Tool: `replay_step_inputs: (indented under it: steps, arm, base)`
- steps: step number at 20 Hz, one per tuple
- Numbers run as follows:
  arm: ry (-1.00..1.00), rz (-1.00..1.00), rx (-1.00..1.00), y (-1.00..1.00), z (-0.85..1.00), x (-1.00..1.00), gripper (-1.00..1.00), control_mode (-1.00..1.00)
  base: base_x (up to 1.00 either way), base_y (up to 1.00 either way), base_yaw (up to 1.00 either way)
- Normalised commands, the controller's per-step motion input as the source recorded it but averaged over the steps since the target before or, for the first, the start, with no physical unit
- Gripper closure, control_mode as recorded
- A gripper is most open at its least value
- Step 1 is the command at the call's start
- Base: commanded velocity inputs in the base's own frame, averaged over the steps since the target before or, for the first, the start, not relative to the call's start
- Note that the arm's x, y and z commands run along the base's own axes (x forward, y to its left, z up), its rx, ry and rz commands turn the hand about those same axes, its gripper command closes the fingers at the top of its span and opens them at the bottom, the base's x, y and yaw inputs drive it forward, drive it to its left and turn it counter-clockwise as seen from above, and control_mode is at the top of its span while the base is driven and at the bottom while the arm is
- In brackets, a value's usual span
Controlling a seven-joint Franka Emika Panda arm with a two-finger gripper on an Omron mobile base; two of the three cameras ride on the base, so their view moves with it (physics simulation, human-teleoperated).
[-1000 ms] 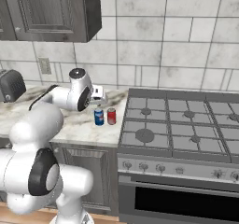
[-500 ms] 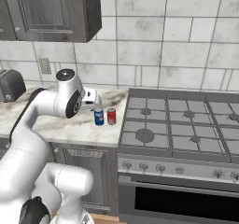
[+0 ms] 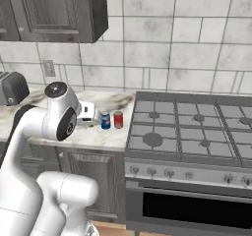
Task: Four empty soda cans are scattered around the kitchen. Gather all the cans and cluster them next to the stove for recycling.
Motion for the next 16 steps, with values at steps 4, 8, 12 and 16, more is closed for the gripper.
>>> replay_step_inputs:
  steps: [4, 8, 12, 16]
  arm:
    - [0.0, 0.0, 0.0, 0.0, 0.0, 0.0, -1.0, 1.0]
    - [0.0, 0.0, 0.0, 0.0, 0.0, 0.0, -1.0, 1.0]
    - [0.0, 0.0, 0.0, 0.0, 0.0, 0.0, -1.0, 1.0]
    - [0.0, 0.0, 0.0, 0.0, 0.0, 0.0, -1.0, 1.0]
  base:
    - [-0.89, -0.01, 0.0]
    - [-0.87, -0.01, 0.0]
    - [-0.68, 0.04, 0.02]
    - [-0.48, 0.01, 0.13]
